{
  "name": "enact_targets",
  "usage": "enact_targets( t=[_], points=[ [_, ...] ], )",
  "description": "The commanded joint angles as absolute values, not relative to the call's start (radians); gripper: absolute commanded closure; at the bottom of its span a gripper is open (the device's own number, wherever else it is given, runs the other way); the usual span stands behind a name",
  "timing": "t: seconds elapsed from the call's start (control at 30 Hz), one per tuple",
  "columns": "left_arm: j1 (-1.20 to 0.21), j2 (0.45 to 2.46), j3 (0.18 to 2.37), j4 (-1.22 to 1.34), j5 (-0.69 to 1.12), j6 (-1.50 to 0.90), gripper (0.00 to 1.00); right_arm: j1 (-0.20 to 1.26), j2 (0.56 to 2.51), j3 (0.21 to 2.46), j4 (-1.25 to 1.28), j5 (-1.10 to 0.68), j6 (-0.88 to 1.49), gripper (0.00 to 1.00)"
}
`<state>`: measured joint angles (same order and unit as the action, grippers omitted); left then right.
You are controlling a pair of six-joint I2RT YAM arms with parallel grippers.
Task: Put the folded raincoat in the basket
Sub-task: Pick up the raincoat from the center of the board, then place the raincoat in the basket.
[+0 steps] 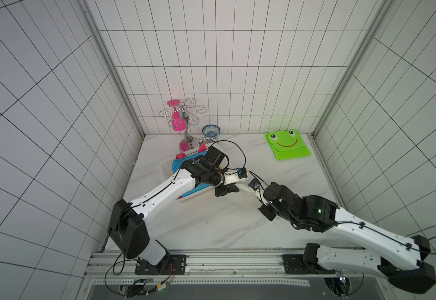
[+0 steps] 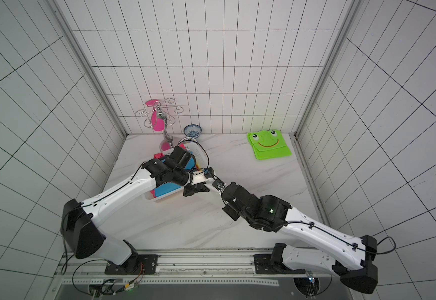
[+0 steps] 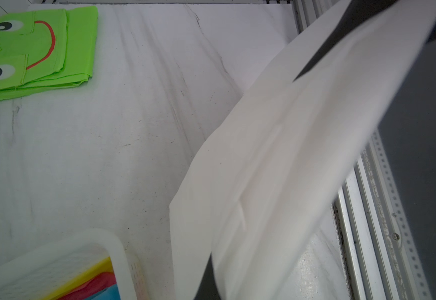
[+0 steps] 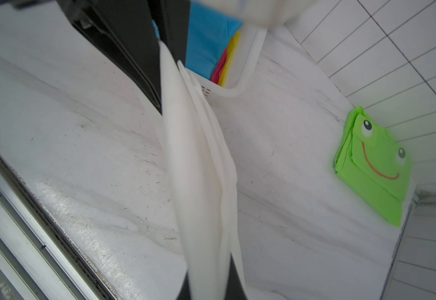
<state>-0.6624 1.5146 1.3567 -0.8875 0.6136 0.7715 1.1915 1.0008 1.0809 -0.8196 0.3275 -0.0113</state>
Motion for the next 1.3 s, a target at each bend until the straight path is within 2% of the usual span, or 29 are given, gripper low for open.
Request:
enact_targets(
  t=[0.0, 0.27, 0.33, 0.5, 0.6, 0.73, 0.87, 1.0, 1.13, 1.27],
  points=[
    [-0.600, 1.481, 1.373, -1.040, 0.590, 0.863, 1.00, 1.152, 0.936, 1.077, -0.776, 0.181, -0.072, 0.99],
    [-0.492, 1.398, 1.447, -1.367, 0.660, 0.998, 0.98, 0.950, 0.966, 1.112, -0.738, -0.221, -0.138, 1.00],
    [-0.463, 1.369, 1.456, -1.445, 0.658, 1.026, 0.98, 0.903, 1.029, 1.146, -0.737, -0.350, -0.172, 1.00],
    [-0.368, 1.297, 1.465, -1.566, 0.652, 1.063, 0.98, 0.799, 1.213, 1.267, -0.710, -0.532, -0.184, 1.00],
    [-0.298, 1.272, 1.464, -1.590, 0.642, 1.027, 0.98, 0.718, 1.346, 1.346, -0.708, -0.687, -0.230, 1.00],
    [-0.205, 1.255, 1.438, -1.569, 0.622, 1.010, 0.99, 0.652, 1.541, 1.481, -0.695, -0.786, -0.242, 0.99],
    [-0.103, 1.272, 1.415, -1.489, 0.574, 1.008, 0.99, 0.634, 1.739, 1.658, -0.719, -0.777, -0.271, 1.00],
    [0.002, 1.338, 1.396, -1.357, 0.546, 1.019, 1.00, 0.625, 1.897, 1.793, -0.719, -0.657, -0.365, 1.00],
    [0.027, 1.408, 1.384, -1.217, 0.501, 1.007, 1.00, 0.613, 2.028, 1.930, -0.715, -0.618, -0.364, 0.91],
    [0.050, 1.473, 1.381, -1.112, 0.494, 1.010, 1.00, 0.611, 2.098, 2.003, -0.654, -0.565, -0.338, 0.71]
  ],
)
